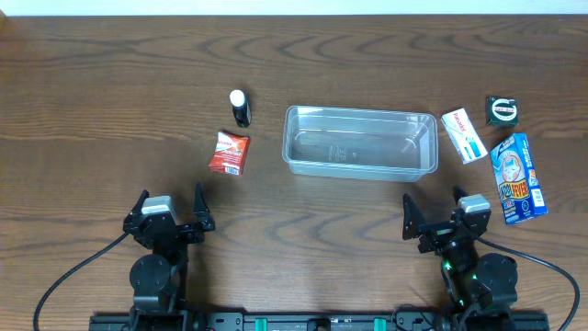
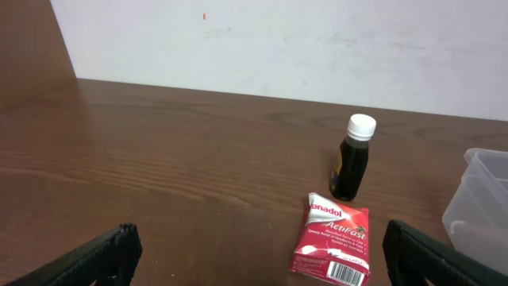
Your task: Pack container
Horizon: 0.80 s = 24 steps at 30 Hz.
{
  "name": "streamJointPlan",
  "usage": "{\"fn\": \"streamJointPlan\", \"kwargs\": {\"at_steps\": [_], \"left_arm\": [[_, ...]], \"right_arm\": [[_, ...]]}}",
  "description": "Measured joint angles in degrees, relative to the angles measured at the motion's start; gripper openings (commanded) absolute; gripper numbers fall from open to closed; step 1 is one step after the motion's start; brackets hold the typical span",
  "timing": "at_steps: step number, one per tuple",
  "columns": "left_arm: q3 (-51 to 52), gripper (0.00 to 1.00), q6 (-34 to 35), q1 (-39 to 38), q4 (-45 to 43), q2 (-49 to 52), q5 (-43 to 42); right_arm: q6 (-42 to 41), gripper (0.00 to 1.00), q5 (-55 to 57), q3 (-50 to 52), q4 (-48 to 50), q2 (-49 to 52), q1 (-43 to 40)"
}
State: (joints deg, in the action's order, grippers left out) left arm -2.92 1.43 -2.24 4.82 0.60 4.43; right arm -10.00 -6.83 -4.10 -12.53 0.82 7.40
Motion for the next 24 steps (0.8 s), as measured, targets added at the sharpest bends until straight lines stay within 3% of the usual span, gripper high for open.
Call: {"fn": "streamJointPlan", "kwargs": {"at_steps": [24], "left_arm": [[1.07,0.98,0.07,0.0,-2.84,0.04,-1.49]], "right_arm": [[0.0,0.99,-0.02,0.02,3.23,0.02,-0.02]]}}
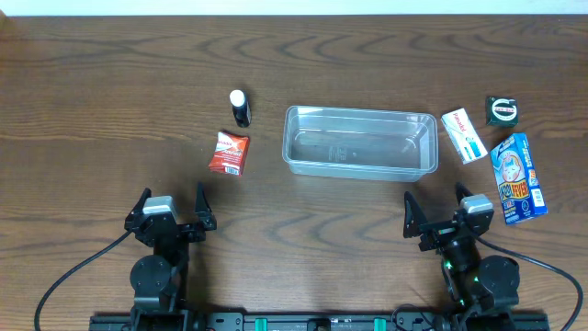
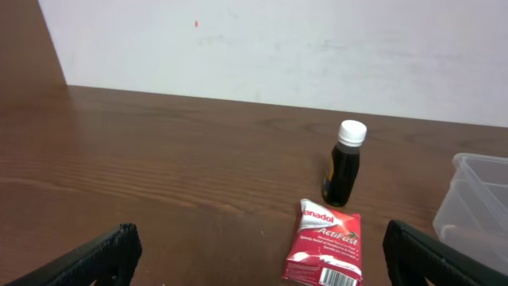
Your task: Pack container
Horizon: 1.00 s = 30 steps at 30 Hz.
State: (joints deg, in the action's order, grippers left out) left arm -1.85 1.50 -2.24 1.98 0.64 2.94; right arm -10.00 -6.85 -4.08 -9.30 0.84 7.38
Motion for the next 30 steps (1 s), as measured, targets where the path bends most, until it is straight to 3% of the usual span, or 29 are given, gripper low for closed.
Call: {"fn": "streamJointPlan", "kwargs": {"at_steps": [5,11,16,21,26,30], "left_arm": [[0.63,0.98,0.0,0.0,-2.99,0.04,-3.61],[-0.81,0.98,-0.02,0.0,-18.45,0.63,-10.29],[-14.88,0.98,-1.36,0.0,-18.47,9.31,-11.5],[-39.15,0.98,-2.36,0.02,-5.88,27.58,-11.98],[-69.57,0.98,-3.93,0.02,21.42,51.23,-12.87],[-87.56,0.98,-5.33,0.02,38.21,66.71,-13.55]], "right_arm": [[-0.57,0.99,-2.01,0.0,1.55,0.0,0.02],[-2.05,0.99,-2.32,-0.11,7.32,0.04,0.02],[-0.85,0.99,1.07,-6.75,8.48,4.22,0.02],[2.91,0.99,5.7,-25.53,0.02,17.49,0.02],[6.64,0.99,9.97,-51.54,-22.08,37.31,-1.01],[9.11,0.99,10.49,-72.83,-39.82,53.42,-5.03]]}}
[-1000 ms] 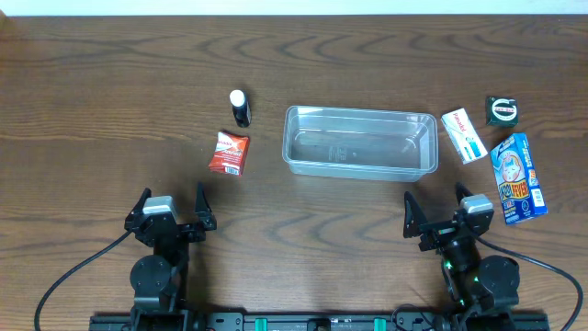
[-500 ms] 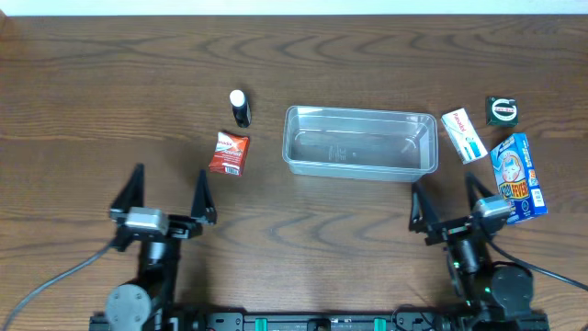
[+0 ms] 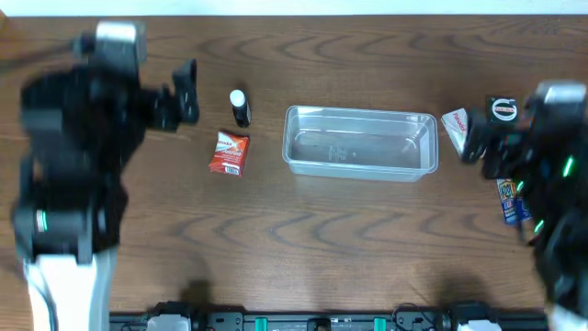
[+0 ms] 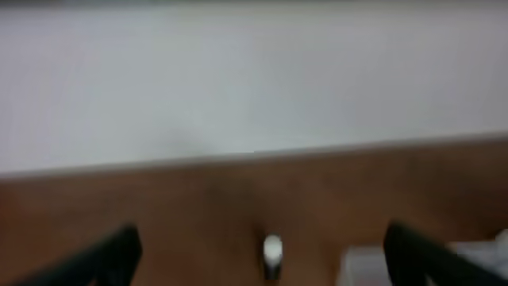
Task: Pack container
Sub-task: 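Raise both arms and move the right gripper to the blue Kool Fever box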
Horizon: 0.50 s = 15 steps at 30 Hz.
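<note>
The clear plastic container (image 3: 358, 142) lies mid-table with nothing in it. To its left stand a small dark bottle with a white cap (image 3: 240, 108) and a red sachet (image 3: 228, 153). My left gripper (image 4: 258, 248) hangs high and blurred over the table's left, open, with the bottle's cap (image 4: 272, 249) far below between its fingers. My right gripper (image 3: 478, 140) is raised at the right, blurred, beside a white box (image 3: 455, 123). A black round item (image 3: 502, 110) and a partly hidden blue box (image 3: 508, 198) lie under that arm.
The left arm (image 3: 73, 156) looms large over the table's left side. The right arm (image 3: 551, 175) covers the right edge. A white wall (image 4: 254, 71) stands beyond the table's far edge.
Both arms have risen from their low rest at the front edge and now sit high and further back, the left near the bottle, the right over the items at the right. The objects have not moved.
At both earlier moments the arms rested low at the front edge with open grippers, the left wrist view shifting slightly on the bottle and sachet. Now both arms are raised over the table; every item lies where it was.
</note>
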{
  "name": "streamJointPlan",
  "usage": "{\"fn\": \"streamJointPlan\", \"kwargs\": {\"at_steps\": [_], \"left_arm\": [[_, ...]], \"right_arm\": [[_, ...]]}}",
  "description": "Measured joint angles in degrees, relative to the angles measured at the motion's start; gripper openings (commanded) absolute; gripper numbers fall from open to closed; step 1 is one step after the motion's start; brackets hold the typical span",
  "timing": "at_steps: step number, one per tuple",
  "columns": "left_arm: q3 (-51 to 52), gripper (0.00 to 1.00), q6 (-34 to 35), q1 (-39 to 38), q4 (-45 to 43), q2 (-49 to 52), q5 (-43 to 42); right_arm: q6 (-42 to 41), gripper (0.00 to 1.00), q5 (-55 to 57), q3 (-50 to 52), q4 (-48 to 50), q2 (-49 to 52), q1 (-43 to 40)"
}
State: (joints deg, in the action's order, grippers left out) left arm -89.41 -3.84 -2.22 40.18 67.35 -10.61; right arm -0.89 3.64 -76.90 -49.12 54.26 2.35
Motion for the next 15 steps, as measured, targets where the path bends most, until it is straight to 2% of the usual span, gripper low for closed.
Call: {"fn": "streamJointPlan", "kwargs": {"at_steps": [2,3,7,10,15], "left_arm": [[-6.08,0.98,-0.55,0.04,5.57,6.12,0.0],[-7.91,0.98,-0.7,0.04,6.56,8.46,0.0],[-10.08,0.98,-0.98,0.15,7.43,15.28,0.02],[-10.08,0.98,-1.03,0.15,7.74,18.53,0.07],[-10.08,0.98,-1.14,0.15,6.6,22.12,0.85]], "right_arm": [[1.33,0.99,-1.62,-11.21,-9.75,8.31,-3.37],[2.14,0.99,-3.23,-17.7,-15.63,13.31,-5.79],[4.02,0.99,-7.26,-33.75,-27.89,27.26,-14.23],[4.85,0.99,-8.41,-38.1,-28.76,34.25,-20.15],[7.06,0.85,-9.31,-36.59,-30.14,40.13,-26.47]]}}
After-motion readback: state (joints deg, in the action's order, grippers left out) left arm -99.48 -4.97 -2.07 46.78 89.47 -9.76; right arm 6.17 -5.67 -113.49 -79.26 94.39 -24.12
